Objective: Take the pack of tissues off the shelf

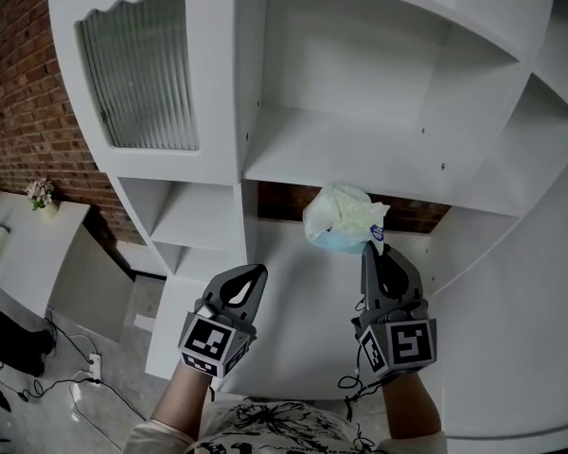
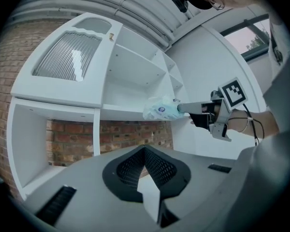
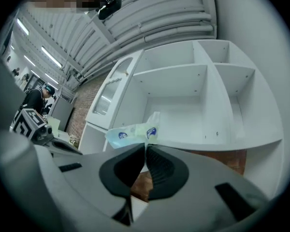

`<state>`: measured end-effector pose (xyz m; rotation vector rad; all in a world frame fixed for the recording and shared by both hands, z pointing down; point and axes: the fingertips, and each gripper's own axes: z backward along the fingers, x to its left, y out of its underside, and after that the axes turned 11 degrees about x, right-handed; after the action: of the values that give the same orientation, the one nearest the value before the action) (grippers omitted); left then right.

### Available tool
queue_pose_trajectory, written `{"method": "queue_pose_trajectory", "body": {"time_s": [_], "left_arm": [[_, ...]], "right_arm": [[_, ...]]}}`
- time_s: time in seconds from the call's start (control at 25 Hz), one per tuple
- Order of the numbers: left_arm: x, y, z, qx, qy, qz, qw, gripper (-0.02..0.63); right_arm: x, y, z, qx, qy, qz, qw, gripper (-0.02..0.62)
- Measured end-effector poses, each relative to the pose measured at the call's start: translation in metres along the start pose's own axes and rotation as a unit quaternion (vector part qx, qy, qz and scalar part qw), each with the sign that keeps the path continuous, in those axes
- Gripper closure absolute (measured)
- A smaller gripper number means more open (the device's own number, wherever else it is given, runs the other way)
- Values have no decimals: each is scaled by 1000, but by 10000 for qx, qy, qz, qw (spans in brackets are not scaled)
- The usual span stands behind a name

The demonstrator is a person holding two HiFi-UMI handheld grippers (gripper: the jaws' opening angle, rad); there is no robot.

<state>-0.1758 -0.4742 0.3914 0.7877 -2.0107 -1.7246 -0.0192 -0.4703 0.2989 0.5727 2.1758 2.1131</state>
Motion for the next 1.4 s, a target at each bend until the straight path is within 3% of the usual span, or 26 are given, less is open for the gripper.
{"method": "queue_pose_trajectory", "body": {"time_s": [0.24,0.56,1.4], "left_arm": [[-7,5,8,41,44,-1,10000,592],[-6,8,19,32,-50,68,10000,592],[-7,12,30,53,-135,81,9999,592]], "right_arm": [[23,68,12,576,-192,-414,9973,586],[43,102,20,877,-281,-566,9941,586],[41,76,15,653,-325,-423,9964,588]]}}
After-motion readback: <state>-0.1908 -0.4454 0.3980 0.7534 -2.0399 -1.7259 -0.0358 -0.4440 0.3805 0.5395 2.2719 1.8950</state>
